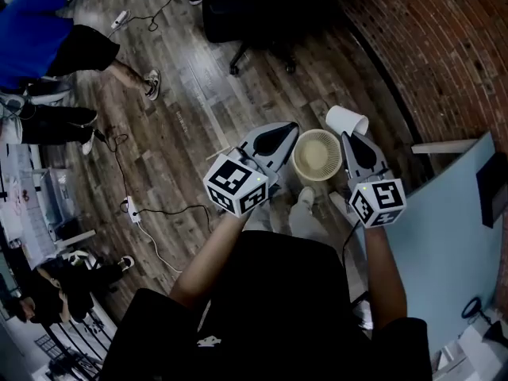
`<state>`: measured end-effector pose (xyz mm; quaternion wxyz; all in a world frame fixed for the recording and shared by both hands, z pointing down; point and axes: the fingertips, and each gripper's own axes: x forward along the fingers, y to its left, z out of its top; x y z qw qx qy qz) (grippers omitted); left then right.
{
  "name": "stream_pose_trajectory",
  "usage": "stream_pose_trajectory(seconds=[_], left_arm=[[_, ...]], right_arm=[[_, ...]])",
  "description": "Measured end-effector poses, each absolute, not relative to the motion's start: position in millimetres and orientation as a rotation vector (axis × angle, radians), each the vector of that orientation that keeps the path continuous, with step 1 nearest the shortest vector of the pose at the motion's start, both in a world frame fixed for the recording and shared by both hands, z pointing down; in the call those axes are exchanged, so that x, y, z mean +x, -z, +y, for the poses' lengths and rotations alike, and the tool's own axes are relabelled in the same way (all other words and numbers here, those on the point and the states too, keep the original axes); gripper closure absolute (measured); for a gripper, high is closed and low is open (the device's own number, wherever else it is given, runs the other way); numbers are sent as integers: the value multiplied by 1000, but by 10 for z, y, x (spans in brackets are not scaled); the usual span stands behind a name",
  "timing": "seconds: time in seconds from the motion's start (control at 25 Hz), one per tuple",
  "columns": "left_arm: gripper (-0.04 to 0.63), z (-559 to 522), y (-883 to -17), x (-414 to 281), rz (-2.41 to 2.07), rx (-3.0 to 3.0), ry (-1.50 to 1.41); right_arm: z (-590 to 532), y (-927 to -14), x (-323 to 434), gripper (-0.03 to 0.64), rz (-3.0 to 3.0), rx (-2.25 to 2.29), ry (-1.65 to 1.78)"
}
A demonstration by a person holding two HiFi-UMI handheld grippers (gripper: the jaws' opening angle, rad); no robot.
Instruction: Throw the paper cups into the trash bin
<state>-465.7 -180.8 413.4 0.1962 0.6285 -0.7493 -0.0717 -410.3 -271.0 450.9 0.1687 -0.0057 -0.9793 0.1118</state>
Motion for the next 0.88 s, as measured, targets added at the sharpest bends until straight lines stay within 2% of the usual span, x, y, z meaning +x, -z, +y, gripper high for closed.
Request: stream_pose_trajectory(seconds=[0.4, 0.88], left_arm=[[592, -1949, -4731, -4876, -1816, 1871, 134], [592, -2236, -5597, -4634, -1526, 1964, 28]], right_arm=[[-2680, -5139, -4293, 597, -2704, 235, -434], [-2787, -6434, -3976, 597, -2529, 489, -616]])
